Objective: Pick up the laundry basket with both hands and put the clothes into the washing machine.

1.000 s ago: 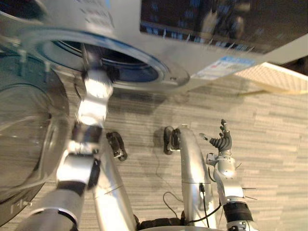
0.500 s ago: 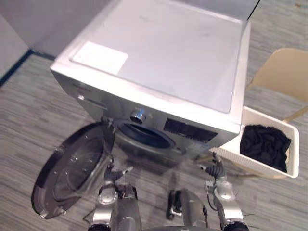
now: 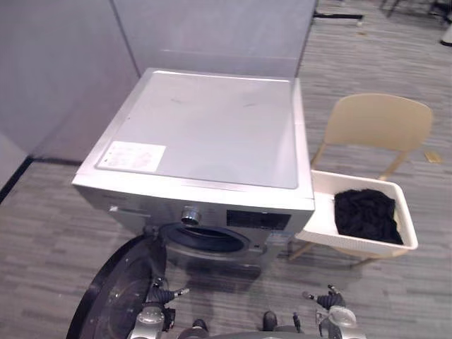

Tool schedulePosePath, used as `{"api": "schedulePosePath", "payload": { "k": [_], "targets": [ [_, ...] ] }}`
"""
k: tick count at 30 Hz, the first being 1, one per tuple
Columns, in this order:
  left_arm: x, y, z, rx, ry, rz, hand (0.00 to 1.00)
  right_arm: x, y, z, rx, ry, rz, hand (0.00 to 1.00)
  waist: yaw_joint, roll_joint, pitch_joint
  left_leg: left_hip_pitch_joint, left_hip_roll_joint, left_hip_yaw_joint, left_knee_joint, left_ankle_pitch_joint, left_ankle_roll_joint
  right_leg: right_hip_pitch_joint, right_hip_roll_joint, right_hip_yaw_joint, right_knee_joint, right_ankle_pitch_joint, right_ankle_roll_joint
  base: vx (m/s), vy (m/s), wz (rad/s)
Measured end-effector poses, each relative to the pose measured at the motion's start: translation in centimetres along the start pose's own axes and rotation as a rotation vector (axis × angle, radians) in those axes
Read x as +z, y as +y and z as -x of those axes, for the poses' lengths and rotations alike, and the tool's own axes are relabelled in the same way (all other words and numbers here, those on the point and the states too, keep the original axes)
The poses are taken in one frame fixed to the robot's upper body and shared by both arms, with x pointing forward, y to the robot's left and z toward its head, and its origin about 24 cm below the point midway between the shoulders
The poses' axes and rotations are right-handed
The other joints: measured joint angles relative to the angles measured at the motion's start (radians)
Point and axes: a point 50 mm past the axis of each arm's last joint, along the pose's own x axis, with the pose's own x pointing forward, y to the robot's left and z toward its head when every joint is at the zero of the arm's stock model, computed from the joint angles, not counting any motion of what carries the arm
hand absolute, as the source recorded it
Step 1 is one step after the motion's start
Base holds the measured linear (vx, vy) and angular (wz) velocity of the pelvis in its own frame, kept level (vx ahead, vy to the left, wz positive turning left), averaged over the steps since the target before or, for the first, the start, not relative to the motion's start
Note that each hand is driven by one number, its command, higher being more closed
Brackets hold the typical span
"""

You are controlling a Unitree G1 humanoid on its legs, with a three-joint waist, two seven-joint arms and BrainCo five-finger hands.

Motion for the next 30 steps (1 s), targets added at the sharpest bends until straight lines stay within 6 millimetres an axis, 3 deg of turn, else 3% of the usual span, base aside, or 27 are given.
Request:
{"api": "schedulePosePath", "payload": {
  "k": [1,2,3,4,5,7,8,9,10,11,12,13,14,15,16,17,19,20,21,22,23,25,26,27,28,29,30],
  "targets": [
    [0.0,0.0,0.0,0.000,0.000,0.000,0.00,0.4,0.2,-0.1,0.008,-0.011,0.008,0.00,0.001,0.000,0.001,0.000,0.010,0.032,0.006,-0.006,0.004,-0.015,0.012,-0.017,-0.018,0.035,-0.007,-0.13,-0.068,-1.93],
    [0.0,0.1,0.0,0.003,-0.002,-0.002,0.00,1.3,1.0,-0.1,0.028,-0.037,0.018,0.00,0.007,-0.012,0.013,0.012,0.035,0.114,0.025,-0.019,0.012,-0.017,0.003,-0.146,-0.060,0.019,-0.054,-0.18,-0.151,-1.82],
    [0.6,-0.1,-0.2,-0.003,-0.013,-0.001,0.00,1.8,0.6,-0.3,0.019,-0.050,0.022,0.00,0.002,0.006,0.035,0.036,0.062,0.185,0.036,-0.038,0.005,-0.045,-0.043,-0.393,0.029,-0.065,-0.138,-0.18,-0.144,-1.75],
    [1.0,-0.3,-0.2,-0.009,-0.024,-0.005,0.00,1.8,0.5,-0.3,0.017,-0.050,0.027,0.00,0.001,0.010,0.037,0.047,0.074,0.224,0.049,-0.045,-0.004,-0.055,-0.077,-0.521,0.082,-0.111,-0.159,-0.13,-0.135,-1.98],
    [0.5,-0.5,-0.1,-0.017,-0.017,-0.017,0.00,1.6,0.6,-0.2,0.019,-0.049,0.052,0.00,0.007,0.019,0.042,0.082,0.108,0.316,0.097,-0.089,-0.024,-0.034,-0.146,-0.773,0.148,-0.160,-0.181,-0.03,-0.077,-1.84],
    [-0.5,-0.6,0.2,-0.019,0.004,-0.023,0.00,2.1,1.2,-0.2,0.035,-0.069,0.088,0.00,0.019,0.039,0.042,0.116,0.162,0.430,0.140,-0.121,-0.065,-0.026,-0.176,-0.900,0.219,-0.170,-0.177,0.01,-0.214,-2.20],
    [-0.8,-0.5,0.3,-0.019,0.012,-0.034,0.00,2.6,1.4,-0.2,0.040,-0.085,0.104,0.00,0.011,0.027,0.037,0.127,0.196,0.478,0.201,-0.147,-0.096,-0.050,-0.185,-0.868,0.304,-0.199,-0.161,0.14,-0.315,-2.25],
    [-1.1,-0.4,0.4,-0.015,0.018,-0.041,0.00,2.6,1.1,-0.3,0.033,-0.089,0.125,0.00,0.016,0.034,0.041,0.151,0.265,0.512,0.347,-0.187,-0.123,-0.069,-0.159,-0.805,0.364,-0.236,-0.128,0.19,-0.245,-1.77],
    [-1.1,-0.5,0.4,-0.017,0.019,-0.042,0.00,2.7,0.8,-0.4,0.027,-0.096,0.146,0.00,0.027,0.055,0.055,0.151,0.321,0.489,0.433,-0.199,-0.100,-0.066,-0.117,-0.764,0.366,-0.246,-0.135,0.21,-0.241,-2.12],
    [-1.2,-0.7,0.5,-0.024,0.023,-0.040,0.00,2.9,0.8,-0.4,0.029,-0.103,0.173,0.00,0.053,0.074,0.068,0.092,0.431,0.373,0.665,-0.168,0.120,-0.059,-0.042,-0.693,0.346,-0.256,-0.163,0.15,-0.260,-2.20],
    [-1.6,-1.3,0.7,-0.035,0.033,-0.030,0.00,3.2,1.0,-0.5,0.031,-0.109,0.175,0.00,0.068,0.075,0.078,-0.018,0.441,0.158,0.829,-0.140,0.185,-0.044,0.010,-0.621,0.301,-0.244,-0.173,0.14,-0.254,-2.12],
    [-1.7,-1.6,0.7,-0.042,0.035,-0.024,0.00,3.4,0.9,-0.5,0.030,-0.114,0.177,0.00,0.068,0.074,0.083,-0.078,0.394,0.045,0.874,-0.168,0.134,-0.036,0.021,-0.590,0.283,-0.238,-0.174,0.13,-0.167,-1.68],
    [-1.6,-1.6,0.8,-0.040,0.028,-0.015,0.00,3.6,0.8,-0.6,0.024,-0.116,0.178,0.00,0.069,0.075,0.094,-0.150,0.314,-0.082,0.907,-0.200,0.081,-0.011,0.036,-0.554,0.249,-0.227,-0.167,0.25,-0.096,-1.40],
    [-1.8,-1.5,0.8,-0.036,0.030,-0.016,0.00,3.3,0.6,-0.6,0.020,-0.103,0.182,0.00,0.072,0.068,0.107,-0.215,0.215,-0.185,0.891,-0.219,0.056,0.034,0.052,-0.527,0.200,-0.214,-0.152,0.33,-0.068,-1.54],
    [-2.1,-1.6,1.0,-0.031,0.040,0.001,0.00,3.1,0.5,-0.6,0.013,-0.090,0.179,0.00,0.074,0.077,0.111,-0.263,0.138,-0.245,0.831,-0.223,0.054,0.077,0.071,-0.491,0.156,-0.200,-0.143,0.35,-0.050,-1.27],
    [-2.1,-1.9,1.0,-0.032,0.038,0.011,0.00,3.1,0.5,-0.6,0.007,-0.090,0.177,0.00,0.074,0.081,0.113,-0.284,0.102,-0.262,0.782,-0.222,0.054,0.095,0.081,-0.475,0.134,-0.193,-0.144,0.24,0.001,-0.92],
    [-1.4,-2.4,1.0,-0.043,0.019,0.019,0.00,3.3,0.1,-0.7,-0.013,-0.097,0.179,0.00,0.083,0.094,0.120,-0.344,-0.002,-0.294,0.519,-0.210,0.038,0.143,0.101,-0.427,0.065,-0.183,-0.135,0.31,0.025,-0.63],
    [-1.0,-2.6,0.9,-0.047,0.009,0.025,0.00,3.2,0.2,-0.7,-0.012,-0.092,0.178,0.00,0.097,0.091,0.128,-0.354,-0.050,-0.299,0.363,-0.139,0.049,0.173,0.106,-0.412,0.022,-0.180,-0.130,0.42,0.041,-0.49],
    [-0.8,-2.4,0.9,-0.043,0.005,0.029,0.00,3.2,0.3,-0.7,-0.010,-0.091,0.178,0.00,0.108,0.083,0.136,-0.347,-0.067,-0.290,0.311,-0.083,0.061,0.195,0.105,-0.401,-0.002,-0.176,-0.124,0.43,0.039,-0.36],
    [-0.7,-2.2,0.8,-0.036,0.000,0.030,0.00,3.3,0.6,-0.6,-0.003,-0.094,0.176,0.00,0.127,0.069,0.136,-0.325,-0.085,-0.251,0.249,-0.006,0.102,0.226,0.098,-0.386,-0.048,-0.167,-0.115,0.47,0.049,-0.07],
    [-0.3,-1.9,0.7,-0.027,-0.012,0.032,0.00,3.9,0.8,-0.6,-0.006,-0.112,0.170,0.00,0.126,0.055,0.142,-0.329,-0.095,-0.213,0.246,-0.003,0.110,0.233,0.085,-0.387,-0.061,-0.166,-0.113,0.47,0.060,0.30],
    [0.3,-1.7,0.5,-0.018,-0.026,0.051,0.00,5.1,0.9,-0.7,-0.010,-0.147,0.169,0.00,0.125,0.038,0.155,-0.376,-0.111,-0.181,0.296,-0.036,0.162,0.234,0.073,-0.392,-0.054,-0.182,-0.087,0.42,0.090,0.51],
    [-0.1,-1.7,0.6,-0.007,-0.007,0.083,0.00,5.3,0.9,-0.8,-0.011,-0.149,0.175,0.00,0.129,0.039,0.156,-0.384,-0.112,-0.178,0.302,-0.055,0.198,0.222,0.064,-0.421,0.031,-0.236,-0.032,0.49,0.140,0.43],
    [-0.7,-1.3,0.6,0.000,0.009,0.076,0.00,5.3,1.3,-0.7,-0.004,-0.149,0.178,0.00,0.130,0.031,0.162,-0.334,-0.115,-0.167,0.285,-0.075,0.224,0.187,0.031,-0.438,0.243,-0.321,0.039,0.53,0.124,0.52],
    [-0.8,-1.0,0.6,0.006,0.011,0.073,0.00,5.2,1.6,-0.7,0.007,-0.146,0.180,0.00,0.129,0.013,0.168,-0.303,-0.122,-0.171,0.291,-0.079,0.227,0.149,0.003,-0.445,0.391,-0.340,0.077,0.53,0.072,0.77],
    [-0.9,-0.5,0.5,0.017,0.010,0.067,0.00,5.3,2.1,-0.6,0.022,-0.146,0.178,0.00,0.126,-0.004,0.169,-0.272,-0.135,-0.226,0.313,-0.102,0.236,0.057,-0.057,-0.453,0.679,-0.312,0.123,0.48,0.012,1.02],
    [-0.7,-0.5,0.5,0.015,0.003,0.053,0.00,5.1,2.1,-0.6,0.021,-0.141,0.177,0.00,0.122,-0.004,0.170,-0.243,-0.144,-0.276,0.317,-0.118,0.235,0.013,-0.093,-0.471,0.822,-0.320,0.110,0.59,-0.013,1.45]
  ]
}}
